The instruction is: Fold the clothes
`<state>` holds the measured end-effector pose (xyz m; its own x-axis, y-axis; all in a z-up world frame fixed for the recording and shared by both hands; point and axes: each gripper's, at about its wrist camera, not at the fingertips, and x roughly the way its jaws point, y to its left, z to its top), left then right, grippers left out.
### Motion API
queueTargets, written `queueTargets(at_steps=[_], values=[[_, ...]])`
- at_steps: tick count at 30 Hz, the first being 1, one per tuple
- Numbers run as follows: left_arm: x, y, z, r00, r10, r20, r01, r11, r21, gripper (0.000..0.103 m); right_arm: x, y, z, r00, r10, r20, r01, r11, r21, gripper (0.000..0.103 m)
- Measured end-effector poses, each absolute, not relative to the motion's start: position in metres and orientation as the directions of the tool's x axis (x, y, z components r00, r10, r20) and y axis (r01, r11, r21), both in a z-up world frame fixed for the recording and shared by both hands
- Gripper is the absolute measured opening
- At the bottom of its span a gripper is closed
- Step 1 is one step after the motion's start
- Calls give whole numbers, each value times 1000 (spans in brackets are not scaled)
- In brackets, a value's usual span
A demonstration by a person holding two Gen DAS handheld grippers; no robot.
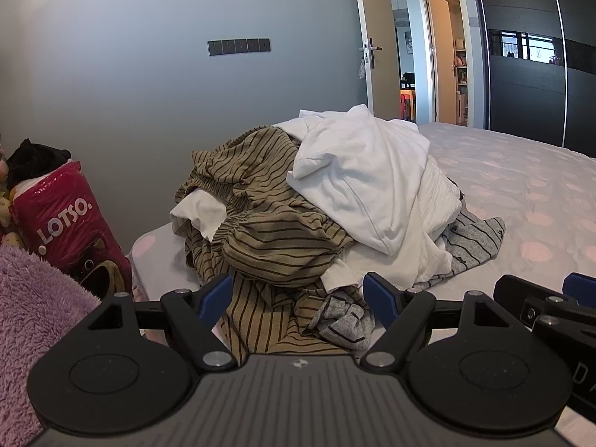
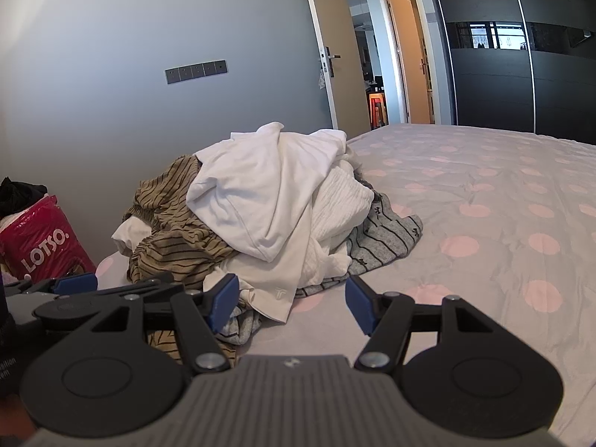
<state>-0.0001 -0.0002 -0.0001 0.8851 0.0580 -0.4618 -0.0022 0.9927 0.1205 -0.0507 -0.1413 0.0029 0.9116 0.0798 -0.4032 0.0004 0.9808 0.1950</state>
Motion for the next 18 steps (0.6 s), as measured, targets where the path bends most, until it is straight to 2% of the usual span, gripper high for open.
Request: queueTargets(at_steps=[18], values=[[3,-5,-2,879,58,-473,-3,993,117,77,-51,-141,0,907,65,-416,14,983,184,66]])
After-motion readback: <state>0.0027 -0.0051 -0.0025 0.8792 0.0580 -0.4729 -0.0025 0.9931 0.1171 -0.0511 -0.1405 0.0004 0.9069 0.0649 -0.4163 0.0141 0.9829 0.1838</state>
